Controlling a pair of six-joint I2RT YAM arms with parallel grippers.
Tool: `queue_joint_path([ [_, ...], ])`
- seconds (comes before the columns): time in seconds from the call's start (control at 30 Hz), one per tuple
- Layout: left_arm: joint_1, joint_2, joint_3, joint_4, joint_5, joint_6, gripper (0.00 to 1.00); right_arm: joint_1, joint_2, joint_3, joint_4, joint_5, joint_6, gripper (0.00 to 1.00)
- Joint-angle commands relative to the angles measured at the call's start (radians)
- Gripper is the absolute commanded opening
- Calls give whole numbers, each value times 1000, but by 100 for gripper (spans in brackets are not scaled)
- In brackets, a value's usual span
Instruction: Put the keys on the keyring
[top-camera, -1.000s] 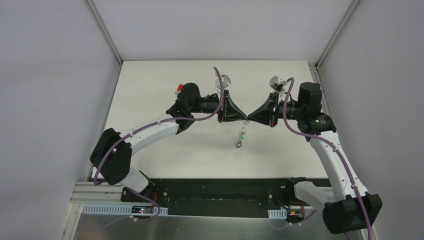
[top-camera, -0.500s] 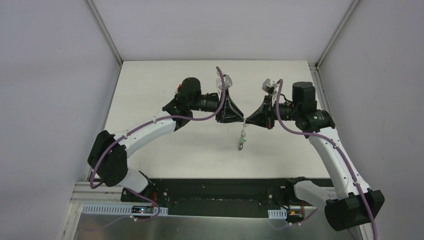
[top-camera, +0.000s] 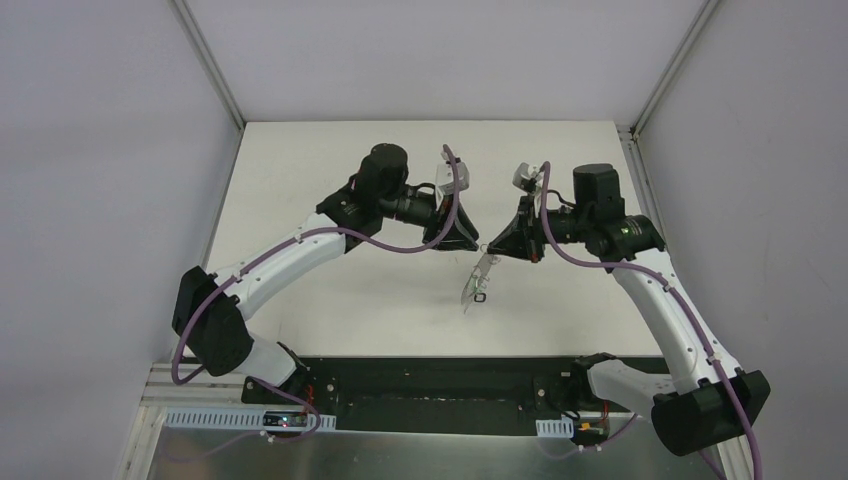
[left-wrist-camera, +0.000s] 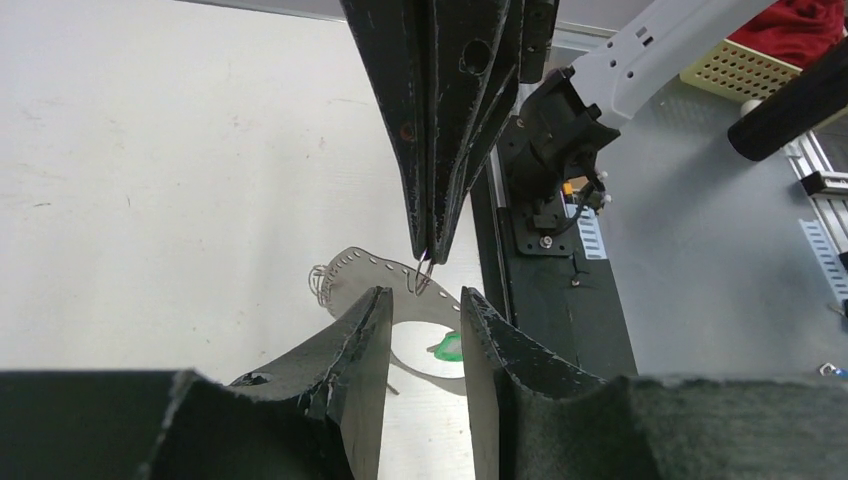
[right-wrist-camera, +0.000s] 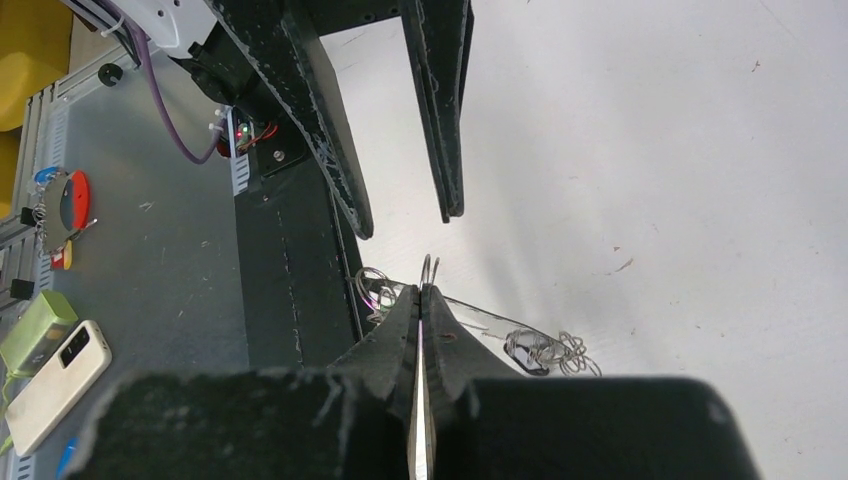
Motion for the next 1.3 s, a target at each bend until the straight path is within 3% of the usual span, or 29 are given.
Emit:
queue_joint_path([
  [0.0, -5, 11, 82, -156, 58, 181, 32, 9, -10, 27, 10, -63, -40, 0],
  [0.3, -46, 47, 150, -313, 32, 339, 30, 12, 6, 32, -2, -84, -51, 0],
  [0.77, -62, 95, 190, -318, 16, 342, 27, 12, -9, 5, -6, -95, -55, 0],
  [0.97, -60, 79, 200, -377, 24, 398, 18, 10, -18, -7, -4, -77, -59, 0],
  [1.27, -58, 67, 229, -450, 6, 460, 19, 6, -22, -12, -3, -95, -56, 0],
])
